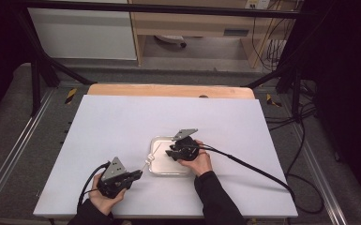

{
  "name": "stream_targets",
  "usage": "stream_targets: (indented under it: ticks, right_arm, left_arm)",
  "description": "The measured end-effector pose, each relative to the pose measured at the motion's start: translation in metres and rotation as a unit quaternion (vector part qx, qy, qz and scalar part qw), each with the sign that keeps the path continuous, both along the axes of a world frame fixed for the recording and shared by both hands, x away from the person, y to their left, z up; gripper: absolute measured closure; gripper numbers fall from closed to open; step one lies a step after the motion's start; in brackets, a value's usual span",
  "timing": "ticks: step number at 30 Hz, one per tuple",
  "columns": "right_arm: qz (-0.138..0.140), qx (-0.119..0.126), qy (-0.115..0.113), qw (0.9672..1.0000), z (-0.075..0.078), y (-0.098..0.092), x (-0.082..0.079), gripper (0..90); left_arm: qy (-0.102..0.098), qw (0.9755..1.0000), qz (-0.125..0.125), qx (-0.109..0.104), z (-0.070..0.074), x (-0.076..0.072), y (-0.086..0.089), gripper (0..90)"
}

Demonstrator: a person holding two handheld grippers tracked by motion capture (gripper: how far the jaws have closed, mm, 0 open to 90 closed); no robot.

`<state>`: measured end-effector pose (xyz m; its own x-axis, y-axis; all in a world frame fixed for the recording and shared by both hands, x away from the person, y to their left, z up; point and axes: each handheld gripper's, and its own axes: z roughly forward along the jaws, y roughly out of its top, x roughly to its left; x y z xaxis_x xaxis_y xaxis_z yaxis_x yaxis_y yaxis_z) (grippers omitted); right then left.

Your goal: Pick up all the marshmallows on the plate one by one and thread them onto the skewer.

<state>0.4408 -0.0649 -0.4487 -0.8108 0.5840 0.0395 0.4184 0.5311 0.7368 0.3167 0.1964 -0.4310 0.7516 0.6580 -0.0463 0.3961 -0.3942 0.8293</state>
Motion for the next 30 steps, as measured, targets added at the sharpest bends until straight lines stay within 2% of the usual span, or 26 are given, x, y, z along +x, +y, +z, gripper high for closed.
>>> stream_targets:
  ticks: [6, 15, 26, 30]
  right_arm:
    - [0.003, 0.015, 0.008, 0.9998, 0.01, -0.003, -0.004, 71.4]
    - [0.012, 0.064, 0.02, 0.9977, 0.035, -0.01, -0.015, 72.5]
    - [0.023, 0.132, 0.022, 0.9907, 0.066, -0.028, -0.03, 72.6]
    - [0.021, 0.158, 0.022, 0.987, 0.074, -0.036, -0.032, 72.6]
  left_arm:
    - [-0.001, 1.0, 0.001, -0.001, 0.0, 0.0, 0.0, 88.5]
    - [-0.003, 1.0, -0.001, 0.0, 0.001, -0.001, 0.0, 88.5]
    - [-0.009, 0.9999, -0.005, -0.001, 0.001, -0.002, -0.001, 88.5]
    - [-0.011, 0.9999, -0.006, -0.001, 0.001, -0.002, -0.001, 88.5]
